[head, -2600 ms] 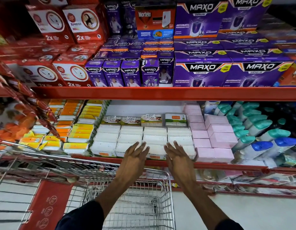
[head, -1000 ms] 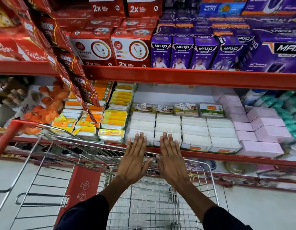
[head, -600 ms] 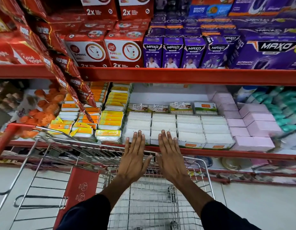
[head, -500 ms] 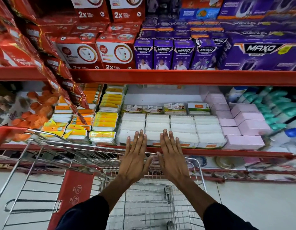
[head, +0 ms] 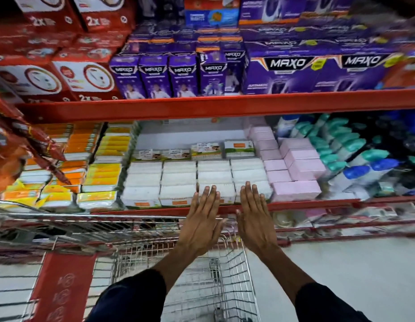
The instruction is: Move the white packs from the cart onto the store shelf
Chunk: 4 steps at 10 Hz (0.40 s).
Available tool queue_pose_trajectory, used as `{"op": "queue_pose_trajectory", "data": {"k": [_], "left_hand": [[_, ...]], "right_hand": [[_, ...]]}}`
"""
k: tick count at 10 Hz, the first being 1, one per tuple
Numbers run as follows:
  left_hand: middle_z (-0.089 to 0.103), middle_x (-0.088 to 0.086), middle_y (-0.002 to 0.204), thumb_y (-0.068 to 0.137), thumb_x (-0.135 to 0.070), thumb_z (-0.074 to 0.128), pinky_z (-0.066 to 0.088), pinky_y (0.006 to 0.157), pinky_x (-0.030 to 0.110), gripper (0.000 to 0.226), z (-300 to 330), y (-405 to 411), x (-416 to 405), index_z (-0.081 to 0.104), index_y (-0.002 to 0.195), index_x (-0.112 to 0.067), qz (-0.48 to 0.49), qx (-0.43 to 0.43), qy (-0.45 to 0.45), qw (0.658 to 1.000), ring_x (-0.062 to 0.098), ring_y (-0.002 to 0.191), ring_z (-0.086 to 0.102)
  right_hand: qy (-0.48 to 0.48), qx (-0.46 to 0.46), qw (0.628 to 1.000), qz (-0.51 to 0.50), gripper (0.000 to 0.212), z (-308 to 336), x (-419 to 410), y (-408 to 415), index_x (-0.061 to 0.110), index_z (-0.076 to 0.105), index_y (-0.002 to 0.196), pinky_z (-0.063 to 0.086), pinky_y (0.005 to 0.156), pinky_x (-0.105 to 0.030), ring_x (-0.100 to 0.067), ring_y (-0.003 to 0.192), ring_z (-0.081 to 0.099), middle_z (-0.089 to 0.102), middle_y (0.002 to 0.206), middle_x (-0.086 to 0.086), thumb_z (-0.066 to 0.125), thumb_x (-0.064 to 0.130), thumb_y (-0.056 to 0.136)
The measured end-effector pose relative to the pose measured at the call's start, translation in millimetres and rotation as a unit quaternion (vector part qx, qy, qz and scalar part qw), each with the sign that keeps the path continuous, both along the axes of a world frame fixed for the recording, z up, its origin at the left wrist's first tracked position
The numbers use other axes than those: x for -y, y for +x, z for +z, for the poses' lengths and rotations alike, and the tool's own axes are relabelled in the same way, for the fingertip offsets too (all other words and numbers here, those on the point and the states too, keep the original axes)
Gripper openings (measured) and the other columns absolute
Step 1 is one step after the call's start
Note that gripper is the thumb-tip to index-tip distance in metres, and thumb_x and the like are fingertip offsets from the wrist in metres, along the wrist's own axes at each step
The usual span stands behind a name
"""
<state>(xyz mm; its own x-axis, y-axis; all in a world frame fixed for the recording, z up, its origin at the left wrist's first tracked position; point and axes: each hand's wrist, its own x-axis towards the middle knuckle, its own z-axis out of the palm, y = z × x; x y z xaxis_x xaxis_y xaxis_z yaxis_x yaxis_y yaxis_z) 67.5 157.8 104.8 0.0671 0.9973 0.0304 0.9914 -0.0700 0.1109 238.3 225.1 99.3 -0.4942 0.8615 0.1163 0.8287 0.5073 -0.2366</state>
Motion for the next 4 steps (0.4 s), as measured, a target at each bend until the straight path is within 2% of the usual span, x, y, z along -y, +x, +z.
{"op": "queue_pose_trajectory", "data": {"k": [1,2,3,4], "left_hand": [[-0.003,0.012,0.165,0.103,-0.051,0.026,0.006,0.122,0.05,0.072,-4,0,-1,0.001,0.155,-0.008,0.009,-0.006,-0.009,1.0,0.022,0.151,-0.012],[-0.005,0.012,0.165,0.103,-0.052,0.026,0.008,0.122,0.051,0.073,-1,3,0,0.0,0.155,-0.008,0.014,-0.016,-0.012,1.0,0.022,0.151,-0.012],[-0.004,0.012,0.165,0.103,-0.052,0.027,0.006,0.122,0.05,0.073,13,6,3,0.0,0.155,-0.008,0.023,-0.002,0.006,1.0,0.022,0.151,-0.012],[-0.005,0.012,0.165,0.103,-0.05,0.032,0.007,0.122,0.051,0.073,45,6,6,0.001,0.155,-0.008,0.048,0.018,0.068,0.996,0.022,0.151,-0.012]], "right_hand": [[-0.001,-0.007,1.0,0.006,0.061,-3,-2,-1,0.008,0.005,0.153,0.004,0.121,-0.041,-0.022,0.15,-0.006,-0.001,0.163,-0.011,0.026,0.033,0.102],[-0.017,-0.006,1.0,0.002,0.061,-2,-2,1,0.008,0.006,0.153,0.011,0.12,-0.046,-0.022,0.15,-0.005,0.0,0.163,-0.011,0.025,0.034,0.101],[-0.009,-0.007,1.0,0.011,0.062,7,-1,-1,0.008,0.003,0.153,0.015,0.12,-0.049,-0.022,0.15,-0.007,-0.002,0.163,-0.011,0.024,0.035,0.101],[0.034,-0.041,0.998,0.015,0.063,41,3,-8,0.007,0.004,0.153,0.011,0.12,-0.048,-0.022,0.15,-0.007,-0.001,0.163,-0.012,0.027,0.034,0.101]]}}
